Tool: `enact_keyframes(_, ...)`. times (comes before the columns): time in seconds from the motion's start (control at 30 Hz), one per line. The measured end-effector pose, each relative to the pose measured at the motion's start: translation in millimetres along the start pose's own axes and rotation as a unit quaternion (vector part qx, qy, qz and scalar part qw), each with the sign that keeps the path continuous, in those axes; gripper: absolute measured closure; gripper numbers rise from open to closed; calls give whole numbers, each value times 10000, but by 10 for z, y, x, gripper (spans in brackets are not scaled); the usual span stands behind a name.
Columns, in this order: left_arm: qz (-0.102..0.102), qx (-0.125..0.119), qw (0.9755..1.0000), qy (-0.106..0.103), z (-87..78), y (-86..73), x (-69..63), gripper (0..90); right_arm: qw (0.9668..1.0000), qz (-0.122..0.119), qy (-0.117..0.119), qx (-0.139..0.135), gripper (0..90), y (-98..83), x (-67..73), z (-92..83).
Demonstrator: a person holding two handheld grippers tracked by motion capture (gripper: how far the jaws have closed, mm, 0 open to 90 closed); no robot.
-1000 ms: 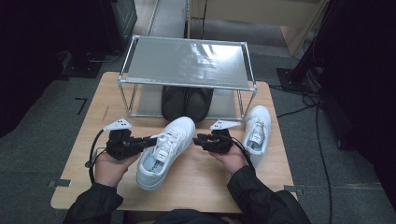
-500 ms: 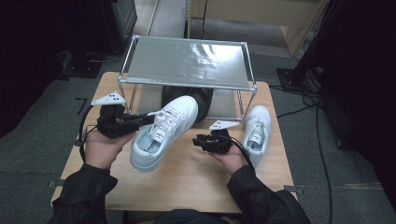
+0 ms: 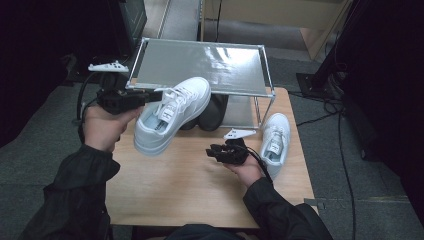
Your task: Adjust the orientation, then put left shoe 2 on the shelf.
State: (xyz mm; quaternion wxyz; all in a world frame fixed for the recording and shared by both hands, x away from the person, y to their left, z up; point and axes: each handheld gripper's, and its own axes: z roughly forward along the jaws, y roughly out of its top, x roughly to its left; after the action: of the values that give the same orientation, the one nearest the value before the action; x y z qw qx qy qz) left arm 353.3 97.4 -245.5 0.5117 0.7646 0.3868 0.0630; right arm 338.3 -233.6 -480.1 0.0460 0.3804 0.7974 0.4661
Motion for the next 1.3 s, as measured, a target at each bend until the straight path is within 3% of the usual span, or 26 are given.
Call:
enact_keyframes(0.1, 14, -38, 10000, 89, 1, 193, 37, 855, 10000, -9, -3, 21, 665, -3, 0, 3)
enact_keyframes(0.17, -81, -45, 9999, 125, 27, 315, 98, 855, 10000, 1, 0, 40, 666, -4, -2, 2)
enact_keyframes(0.3, -98, 6, 9997, 224, 112, 467, 188, 854, 10000, -6, 13, 2, 665, 1, 1, -7)
enact_keyframes(0.37, -7, 25, 9995, 318, 170, 532, 218, 854, 10000, -3, 10, -1, 665, 4, -4, -13)
enact_keyframes(0.63, -334, -75, 9979, 549, 418, 784, 474, 855, 10000, 24, 4, -11, 666, 1, -9, -31)
enact_keyframes(0.93, -666, -161, 9926, 999, 781, 1035, 745, 855, 10000, 45, -31, -5, 666, -25, -8, -65)
enact_keyframes(1.07, -725, -213, 9896, 1224, 893, 1105, 805, 855, 10000, 33, -59, 4, 666, -45, -4, -85)
enact_keyframes(1.2, -920, -350, 9848, 1432, 987, 1125, 860, 855, 10000, 25, -78, 14, 665, -57, -2, -91)
enact_keyframes(1.3, -953, -423, 9830, 1510, 1070, 1136, 881, 854, 9999, 40, -100, 3, 665, -68, -2, -112)
